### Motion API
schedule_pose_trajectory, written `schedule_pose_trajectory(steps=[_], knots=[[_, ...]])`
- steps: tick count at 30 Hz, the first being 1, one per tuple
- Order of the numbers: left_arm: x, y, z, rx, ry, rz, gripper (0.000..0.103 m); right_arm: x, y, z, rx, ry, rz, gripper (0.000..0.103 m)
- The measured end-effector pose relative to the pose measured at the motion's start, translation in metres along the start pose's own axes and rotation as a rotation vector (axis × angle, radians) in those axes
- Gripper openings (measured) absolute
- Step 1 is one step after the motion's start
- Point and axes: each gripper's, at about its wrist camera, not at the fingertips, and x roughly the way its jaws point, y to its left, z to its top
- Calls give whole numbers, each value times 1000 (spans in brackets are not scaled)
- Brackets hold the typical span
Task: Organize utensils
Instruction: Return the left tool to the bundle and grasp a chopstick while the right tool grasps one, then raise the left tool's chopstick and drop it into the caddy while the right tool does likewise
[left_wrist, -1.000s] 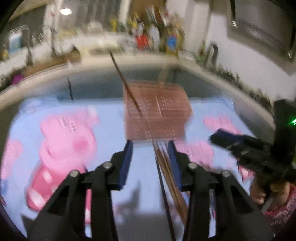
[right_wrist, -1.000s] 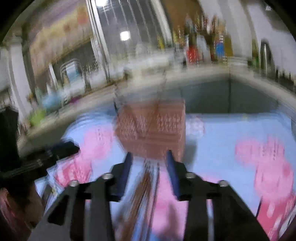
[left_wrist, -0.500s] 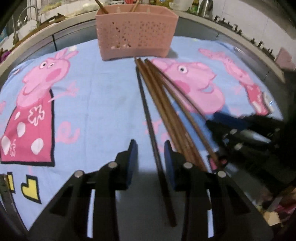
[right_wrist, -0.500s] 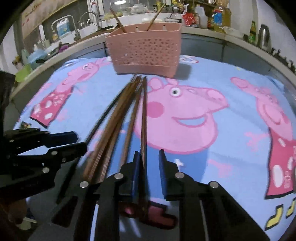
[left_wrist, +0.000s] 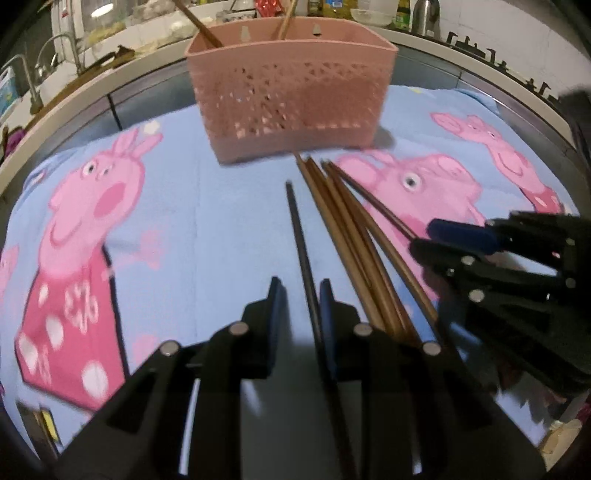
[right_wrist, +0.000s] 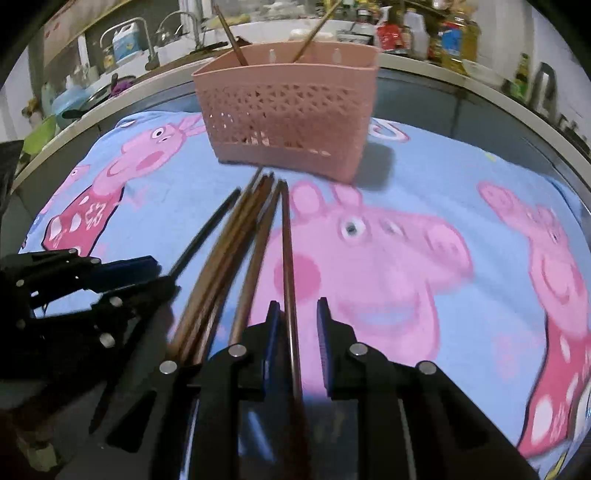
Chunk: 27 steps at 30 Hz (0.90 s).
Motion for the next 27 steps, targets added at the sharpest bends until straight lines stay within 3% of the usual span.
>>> schedule_pose_trajectory(steps=[5, 6, 10, 14, 19, 27], knots=[[20, 12, 28, -5, -13, -18, 14, 29, -1, 47, -20, 48, 61, 0], [22, 15, 33, -12, -13, -28, 8, 33, -3, 52, -8, 54, 82, 0], [23, 23, 38, -52, 4, -78, 4, 31, -5, 55, -4, 54, 114, 0], [-8, 26, 36, -65, -76, -103, 4, -12, -12, 45, 29, -82, 163, 0], [-83, 34, 43, -77, -243, -135, 4, -72, -17, 42, 53, -263, 205, 0], [-190, 52, 84, -110, -490, -163, 4, -155, -27, 79, 105, -531, 257, 0]])
